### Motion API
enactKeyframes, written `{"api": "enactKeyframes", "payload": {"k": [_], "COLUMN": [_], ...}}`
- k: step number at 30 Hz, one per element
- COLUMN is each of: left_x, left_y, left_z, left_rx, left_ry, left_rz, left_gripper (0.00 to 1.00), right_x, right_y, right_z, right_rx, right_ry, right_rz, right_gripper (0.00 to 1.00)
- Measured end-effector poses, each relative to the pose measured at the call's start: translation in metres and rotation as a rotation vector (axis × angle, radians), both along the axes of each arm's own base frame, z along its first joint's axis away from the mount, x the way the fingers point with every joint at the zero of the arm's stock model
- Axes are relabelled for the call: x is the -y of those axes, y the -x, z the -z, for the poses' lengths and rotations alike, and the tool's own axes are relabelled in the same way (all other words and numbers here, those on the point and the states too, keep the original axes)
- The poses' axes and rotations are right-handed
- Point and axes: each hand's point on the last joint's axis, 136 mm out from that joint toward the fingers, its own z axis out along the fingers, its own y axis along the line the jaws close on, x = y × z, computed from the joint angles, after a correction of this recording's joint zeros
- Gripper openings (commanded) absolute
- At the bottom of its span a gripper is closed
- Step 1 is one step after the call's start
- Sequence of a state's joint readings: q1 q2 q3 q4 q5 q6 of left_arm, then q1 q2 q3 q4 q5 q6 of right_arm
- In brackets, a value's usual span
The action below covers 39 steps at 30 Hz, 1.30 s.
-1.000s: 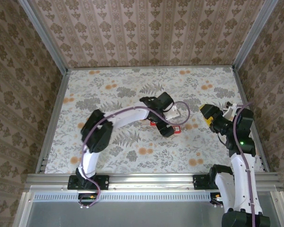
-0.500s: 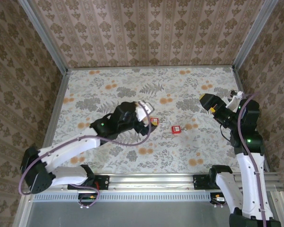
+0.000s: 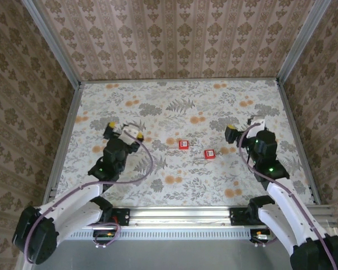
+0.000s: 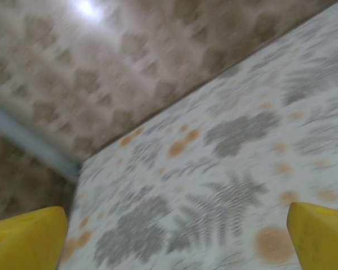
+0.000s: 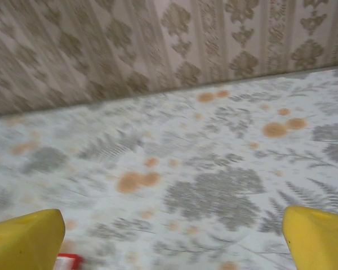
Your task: Unlock with the key
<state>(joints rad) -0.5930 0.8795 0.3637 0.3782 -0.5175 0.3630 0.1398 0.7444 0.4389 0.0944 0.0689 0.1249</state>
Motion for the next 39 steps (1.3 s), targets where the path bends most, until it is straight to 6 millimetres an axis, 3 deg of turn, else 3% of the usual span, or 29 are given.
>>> {"api": "enactKeyframes", "payload": {"k": [2, 5, 8, 11, 18, 23, 26, 29, 32, 35, 39], "left_x": [-0.034, -0.078, -0.096, -0.102, -0.099, -0.097, -0.096, -0.098, -0.101, -0.102, -0.109], "left_y": [-0.006, -0.009, -0.014, -0.023, -0.039, -0.061, -0.072, -0.066, -0.067, -0.077, -0.089], "left_z": [0.017, 0.043, 0.053, 0.06, 0.096, 0.079, 0.088, 0.118, 0.116, 0.109, 0.098], "left_rx": [0.004, -0.017, -0.027, -0.028, -0.093, -0.056, -0.033, -0.105, -0.095, -0.085, -0.069], "left_ry": [0.019, 0.029, 0.072, 0.12, 0.141, 0.219, 0.248, 0.252, 0.265, 0.28, 0.309], "left_rz": [-0.094, -0.222, -0.27, -0.278, -0.266, -0.233, -0.229, -0.244, -0.248, -0.26, -0.285], "left_gripper": [1.0, 1.0, 1.0, 1.0, 1.0, 1.0, 1.0, 1.0, 1.0, 1.0, 1.0], "right_x": [0.005, 0.008, 0.008, 0.012, 0.025, 0.029, 0.033, 0.034, 0.033, 0.032, 0.031], "right_y": [-0.002, -0.008, -0.019, -0.028, -0.031, -0.039, -0.045, -0.053, -0.054, -0.06, -0.087], "right_z": [0.024, 0.038, 0.042, 0.049, 0.084, 0.089, 0.094, 0.109, 0.126, 0.122, 0.1], "right_rx": [-0.011, -0.005, 0.007, 0.021, -0.007, 0.006, 0.014, 0.007, -0.027, -0.024, -0.004], "right_ry": [0.072, 0.14, 0.186, 0.206, 0.195, 0.165, 0.138, 0.118, 0.105, 0.101, 0.091], "right_rz": [0.005, -0.001, -0.009, -0.001, 0.026, 0.035, 0.05, 0.054, 0.051, 0.045, 0.04], "right_gripper": [1.0, 1.0, 1.0, 1.0, 1.0, 1.0, 1.0, 1.0, 1.0, 1.0, 1.0]}}
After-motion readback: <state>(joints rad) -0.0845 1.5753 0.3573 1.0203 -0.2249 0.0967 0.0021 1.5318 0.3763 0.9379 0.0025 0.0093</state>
